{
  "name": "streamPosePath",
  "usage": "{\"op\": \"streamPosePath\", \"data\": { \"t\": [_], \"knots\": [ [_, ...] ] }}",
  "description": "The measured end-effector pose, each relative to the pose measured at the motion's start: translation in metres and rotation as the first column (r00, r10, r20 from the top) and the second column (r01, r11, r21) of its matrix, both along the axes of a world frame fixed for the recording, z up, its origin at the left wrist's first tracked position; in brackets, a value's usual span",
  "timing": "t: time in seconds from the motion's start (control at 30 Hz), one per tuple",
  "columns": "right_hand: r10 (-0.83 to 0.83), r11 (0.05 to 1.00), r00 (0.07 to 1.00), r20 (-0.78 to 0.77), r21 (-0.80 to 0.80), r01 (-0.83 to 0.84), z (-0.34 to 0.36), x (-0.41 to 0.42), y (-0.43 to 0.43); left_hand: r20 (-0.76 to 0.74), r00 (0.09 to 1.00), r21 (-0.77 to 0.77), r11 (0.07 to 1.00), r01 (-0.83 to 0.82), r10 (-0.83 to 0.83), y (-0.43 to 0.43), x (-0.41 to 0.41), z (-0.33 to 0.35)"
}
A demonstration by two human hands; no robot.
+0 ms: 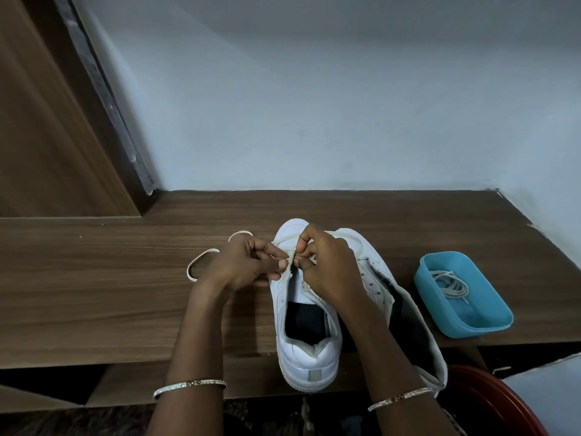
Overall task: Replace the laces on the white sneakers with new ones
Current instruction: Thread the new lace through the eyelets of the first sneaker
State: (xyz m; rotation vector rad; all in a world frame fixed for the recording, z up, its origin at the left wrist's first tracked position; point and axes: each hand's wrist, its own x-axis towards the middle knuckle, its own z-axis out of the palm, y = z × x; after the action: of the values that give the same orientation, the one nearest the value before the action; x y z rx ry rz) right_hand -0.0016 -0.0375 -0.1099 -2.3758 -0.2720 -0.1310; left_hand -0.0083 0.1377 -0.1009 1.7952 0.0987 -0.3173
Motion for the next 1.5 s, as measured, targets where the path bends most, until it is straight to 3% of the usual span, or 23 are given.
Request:
{"op": "streamPosePath", "data": {
  "t": [0.57, 0.63, 0.77, 0.87, 0.97, 1.03, 1.07, 1.1, 1.2, 1.27, 1.33, 1.4, 1.5],
  "knots": [
    [0.086, 0.995, 0.994, -0.065, 0.058, -0.082, 0.004, 0.003, -0.005, 0.229, 0.972, 0.213, 0.977, 0.011, -0.061, -0.003, 0.004, -0.003],
    [0.101, 0.995, 0.992, -0.071, 0.033, -0.099, 0.004, 0.003, -0.004, 0.178, 0.984, 0.15, 0.989, 0.0, -0.027, -0.002, 0.004, -0.005],
    [0.104, 0.994, 0.994, -0.042, -0.033, -0.105, 0.003, 0.0, -0.001, 0.064, 0.986, -0.123, 0.982, -0.146, 0.155, 0.002, 0.003, -0.003],
    [0.094, 0.991, 0.995, -0.017, -0.099, -0.095, 0.004, 0.0, 0.0, -0.023, 0.937, -0.458, 0.83, -0.32, 0.348, 0.011, 0.001, 0.008],
    [0.076, 0.985, 0.997, -0.019, -0.156, -0.078, 0.006, 0.001, 0.0, -0.171, 0.891, -0.743, 0.539, -0.398, 0.421, 0.028, 0.002, 0.011],
    [0.067, 0.983, 0.997, -0.025, -0.168, -0.07, 0.007, 0.002, 0.0, -0.262, 0.84, -0.814, 0.359, -0.457, 0.474, 0.04, 0.003, 0.008],
    [0.061, 0.983, 0.998, -0.024, -0.17, -0.064, 0.007, 0.002, 0.0, -0.274, 0.808, -0.798, 0.346, -0.494, 0.522, 0.046, 0.004, 0.005],
    [0.056, 0.984, 0.998, -0.022, -0.17, -0.059, 0.007, 0.002, 0.0, -0.236, 0.777, -0.744, 0.406, -0.531, 0.584, 0.05, 0.005, 0.003],
    [0.049, 0.985, 0.999, -0.013, -0.166, -0.05, 0.007, 0.004, 0.001, 0.157, 0.723, -0.334, 0.725, -0.602, 0.673, 0.059, -0.002, -0.001],
    [0.04, 0.984, 0.999, -0.002, -0.172, -0.039, 0.007, 0.005, 0.002, 0.381, 0.767, -0.087, 0.846, -0.526, 0.516, 0.059, -0.004, -0.006],
    [0.031, 0.982, 0.999, 0.02, -0.186, -0.027, 0.007, 0.006, 0.004, 0.417, 0.872, 0.135, 0.931, -0.339, 0.257, 0.056, -0.005, -0.009],
    [0.025, 0.979, 0.999, 0.027, -0.201, -0.019, 0.008, 0.007, 0.005, 0.372, 0.928, 0.303, 0.944, -0.135, 0.013, 0.048, -0.001, -0.011],
    [0.024, 0.973, 0.999, 0.021, -0.231, -0.019, 0.009, 0.007, 0.006, 0.355, 0.921, 0.405, 0.914, 0.002, -0.159, 0.026, 0.004, -0.012]
  ]
}}
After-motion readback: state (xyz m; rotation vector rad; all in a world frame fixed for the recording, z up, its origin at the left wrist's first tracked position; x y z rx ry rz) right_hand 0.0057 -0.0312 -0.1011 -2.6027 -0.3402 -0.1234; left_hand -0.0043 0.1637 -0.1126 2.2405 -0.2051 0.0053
